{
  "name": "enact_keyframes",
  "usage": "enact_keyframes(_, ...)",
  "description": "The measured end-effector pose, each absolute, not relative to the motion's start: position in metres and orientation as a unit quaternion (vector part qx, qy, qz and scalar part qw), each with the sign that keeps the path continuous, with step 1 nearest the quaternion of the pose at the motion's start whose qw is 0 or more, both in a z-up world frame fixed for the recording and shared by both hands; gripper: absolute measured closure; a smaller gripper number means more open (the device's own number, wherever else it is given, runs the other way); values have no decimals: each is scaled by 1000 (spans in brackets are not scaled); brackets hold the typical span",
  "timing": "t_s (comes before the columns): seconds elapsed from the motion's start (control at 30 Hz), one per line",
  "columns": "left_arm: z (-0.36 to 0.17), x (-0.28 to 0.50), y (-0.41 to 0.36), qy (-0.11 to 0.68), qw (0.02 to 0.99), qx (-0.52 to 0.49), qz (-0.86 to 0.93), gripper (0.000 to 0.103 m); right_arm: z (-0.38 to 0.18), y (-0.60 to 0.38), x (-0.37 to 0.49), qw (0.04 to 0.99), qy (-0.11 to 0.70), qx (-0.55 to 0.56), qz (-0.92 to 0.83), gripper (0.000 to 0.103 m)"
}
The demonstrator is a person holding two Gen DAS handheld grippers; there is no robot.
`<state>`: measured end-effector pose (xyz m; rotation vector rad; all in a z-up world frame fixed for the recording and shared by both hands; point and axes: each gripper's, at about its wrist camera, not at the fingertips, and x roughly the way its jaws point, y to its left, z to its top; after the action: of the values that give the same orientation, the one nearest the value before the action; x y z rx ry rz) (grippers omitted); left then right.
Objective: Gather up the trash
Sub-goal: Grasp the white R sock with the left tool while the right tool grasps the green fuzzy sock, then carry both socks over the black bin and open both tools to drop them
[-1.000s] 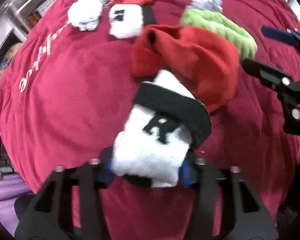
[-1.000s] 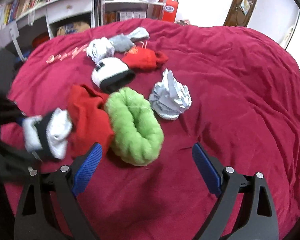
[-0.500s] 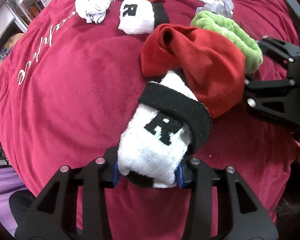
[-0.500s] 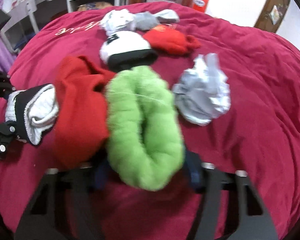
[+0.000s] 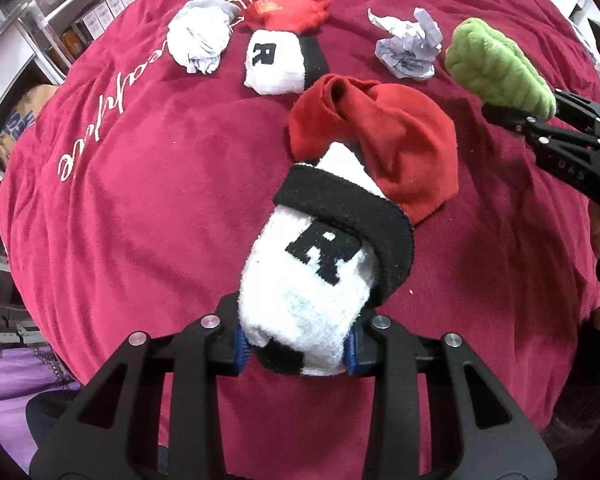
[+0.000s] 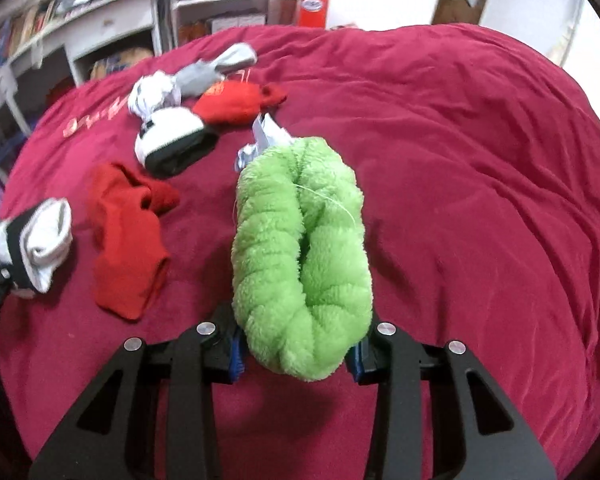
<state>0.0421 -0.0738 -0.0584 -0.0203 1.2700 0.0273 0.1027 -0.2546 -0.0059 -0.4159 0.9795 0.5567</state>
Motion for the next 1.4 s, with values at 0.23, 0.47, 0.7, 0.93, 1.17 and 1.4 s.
enact_keyframes(0.23, -46, 21, -69, 586, 811, -11, 3, 69, 8, -233, 72, 824, 452, -212, 269, 67)
enact_keyframes(0.47, -41, 15, -49, 580, 814, -16, -8, 69, 28, -215, 43, 828, 443, -213, 271, 67)
enact_keyframes(0.7, -32, 6, -29, 571, 820, -21, -12, 69, 37, -181, 23, 821, 445, -213, 288, 67)
enact_keyframes(0.93, -26, -7, 0, 566, 824, -32, 3, 69, 34, -139, 11, 807, 459, -205, 309, 67)
enact_keyframes(1.17, -22, -18, 38, 560, 826, -55, 25, 69, 33, -85, 1, 790, 462, -216, 339, 67)
enact_keyframes(1.4, -22, -35, 87, 556, 824, -89, 56, 69, 37, -36, -6, 780, 457, -222, 366, 67)
